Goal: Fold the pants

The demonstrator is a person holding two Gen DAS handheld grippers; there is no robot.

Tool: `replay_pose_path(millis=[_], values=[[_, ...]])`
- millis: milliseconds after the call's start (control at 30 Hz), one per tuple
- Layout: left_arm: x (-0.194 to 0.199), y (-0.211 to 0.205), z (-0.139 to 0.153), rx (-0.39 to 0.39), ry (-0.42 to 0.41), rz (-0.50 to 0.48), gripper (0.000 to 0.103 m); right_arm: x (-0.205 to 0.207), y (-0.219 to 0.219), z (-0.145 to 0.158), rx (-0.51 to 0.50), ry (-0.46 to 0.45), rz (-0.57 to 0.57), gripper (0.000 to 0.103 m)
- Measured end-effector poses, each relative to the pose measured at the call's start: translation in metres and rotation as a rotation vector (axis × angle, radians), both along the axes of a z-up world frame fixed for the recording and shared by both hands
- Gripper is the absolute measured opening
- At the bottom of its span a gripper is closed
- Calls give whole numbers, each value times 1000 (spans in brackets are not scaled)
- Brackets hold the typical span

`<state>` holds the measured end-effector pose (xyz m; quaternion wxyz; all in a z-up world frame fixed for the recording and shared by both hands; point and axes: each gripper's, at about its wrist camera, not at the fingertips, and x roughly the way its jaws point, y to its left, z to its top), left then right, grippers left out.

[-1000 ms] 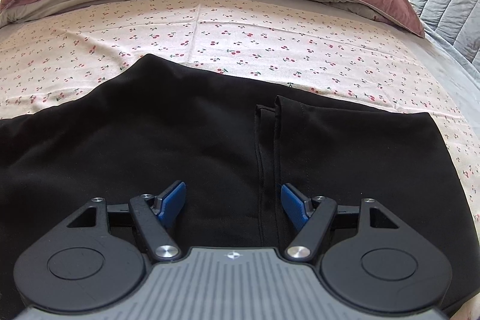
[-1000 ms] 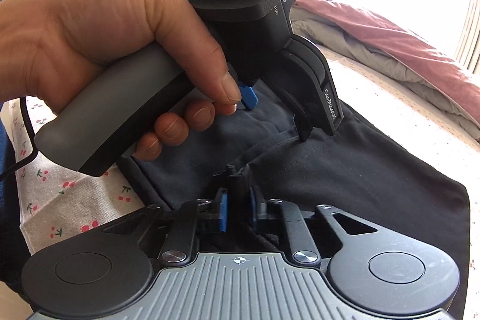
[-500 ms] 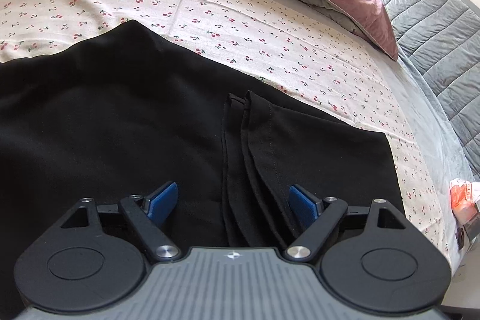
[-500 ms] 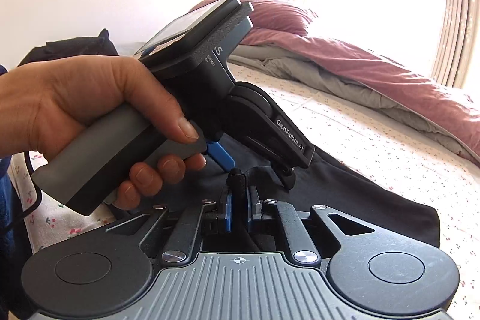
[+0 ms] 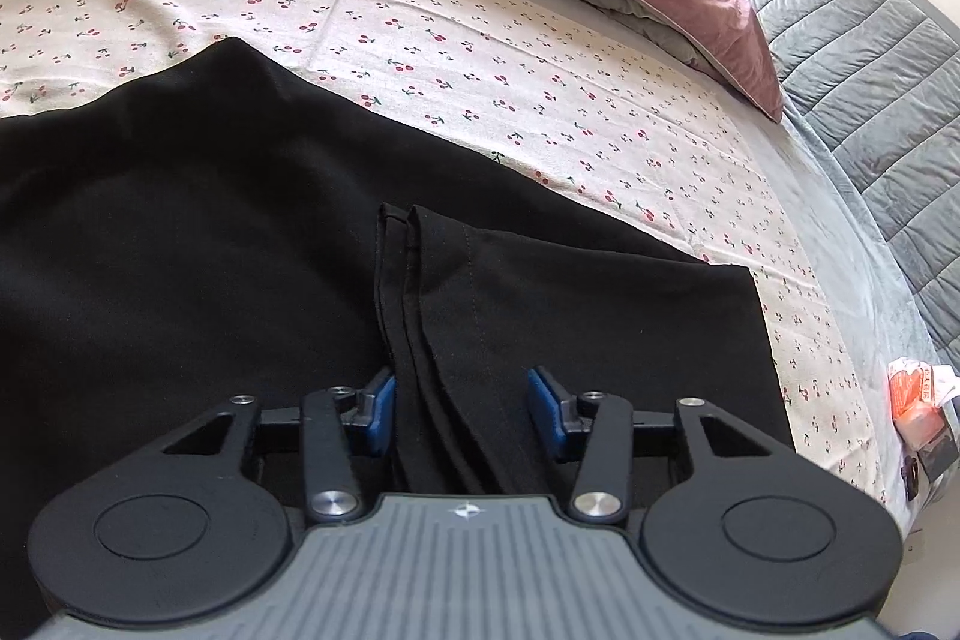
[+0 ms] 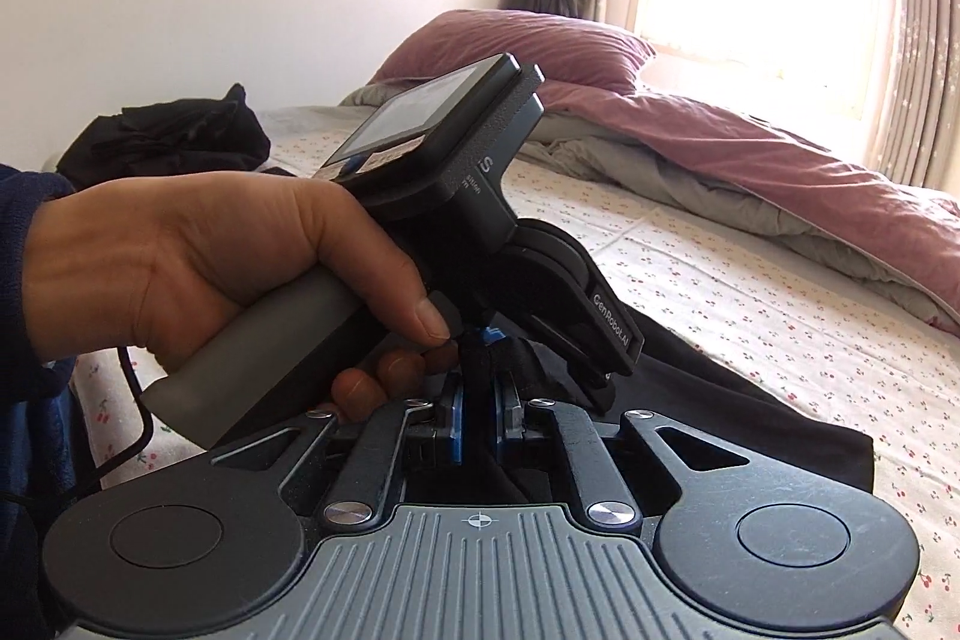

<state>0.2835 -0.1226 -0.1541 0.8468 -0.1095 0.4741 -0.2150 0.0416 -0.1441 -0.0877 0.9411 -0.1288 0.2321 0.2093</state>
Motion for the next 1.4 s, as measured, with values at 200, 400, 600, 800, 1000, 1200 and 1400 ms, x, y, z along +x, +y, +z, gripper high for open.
replay_pose_path(millis=[200,400,600,800,1000,1200,1400], values=[[-4,-3,9,70,-103,-41,11,2,5,-7,8,7,9,8],[-12,-3,19,205,-235,-59,10,8,15,-12,17,13,27,9],[-8,9,16,229,-233,-44,10,18,25,-25,-4,44,31,12],[-7,12,15,231,-224,-46,11,20,40,-48,-119,34,24,22],[-7,10,14,243,-230,-54,11,23,50,-62,-171,19,15,27],[-5,15,16,228,-236,-58,11,23,54,-60,-154,8,3,4],[0,36,32,196,-273,-42,11,18,55,-40,-107,-64,-5,2]])
